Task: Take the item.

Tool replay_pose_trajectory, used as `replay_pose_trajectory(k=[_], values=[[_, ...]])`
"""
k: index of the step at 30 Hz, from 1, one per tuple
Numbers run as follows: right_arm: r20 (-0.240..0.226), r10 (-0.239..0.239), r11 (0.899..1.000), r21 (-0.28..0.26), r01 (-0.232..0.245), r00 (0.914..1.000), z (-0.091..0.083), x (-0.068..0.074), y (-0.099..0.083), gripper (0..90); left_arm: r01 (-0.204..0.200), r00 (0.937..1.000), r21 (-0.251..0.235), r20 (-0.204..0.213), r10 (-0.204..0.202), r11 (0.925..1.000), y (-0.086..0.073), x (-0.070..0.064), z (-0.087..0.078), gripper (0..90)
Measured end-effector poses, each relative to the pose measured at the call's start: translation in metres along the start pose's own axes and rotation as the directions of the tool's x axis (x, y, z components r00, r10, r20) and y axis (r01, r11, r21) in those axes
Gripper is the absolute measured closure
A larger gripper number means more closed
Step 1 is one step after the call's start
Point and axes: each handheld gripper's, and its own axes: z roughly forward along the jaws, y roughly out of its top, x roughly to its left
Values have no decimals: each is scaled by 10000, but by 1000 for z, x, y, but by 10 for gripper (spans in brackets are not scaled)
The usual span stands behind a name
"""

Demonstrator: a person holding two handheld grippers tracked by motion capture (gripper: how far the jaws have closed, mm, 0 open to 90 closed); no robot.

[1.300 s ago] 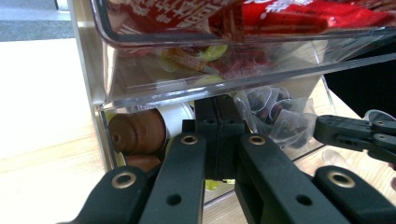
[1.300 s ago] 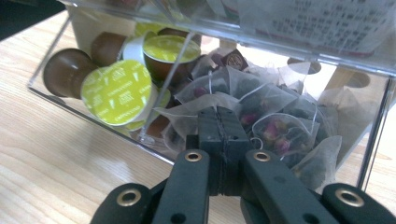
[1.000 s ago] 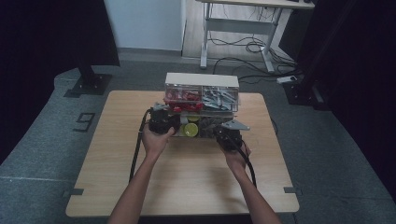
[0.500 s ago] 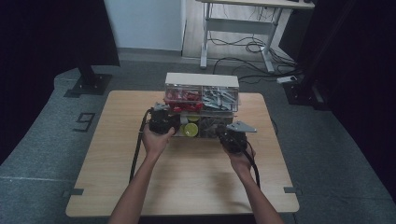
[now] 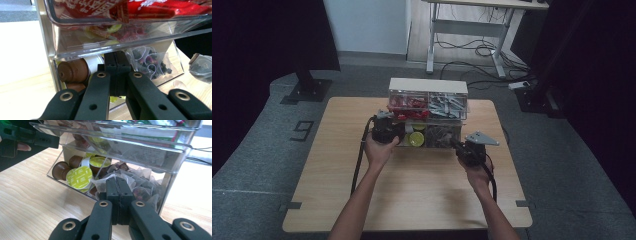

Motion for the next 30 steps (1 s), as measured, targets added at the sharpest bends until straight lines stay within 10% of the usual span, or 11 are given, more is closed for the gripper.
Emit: replay_pose_trajectory(k=[30], values=[[642,233,9987,-468,-203,9977,-28,-26,4,891,16,10000,95,1,-16,10000,1,-1,0,900]])
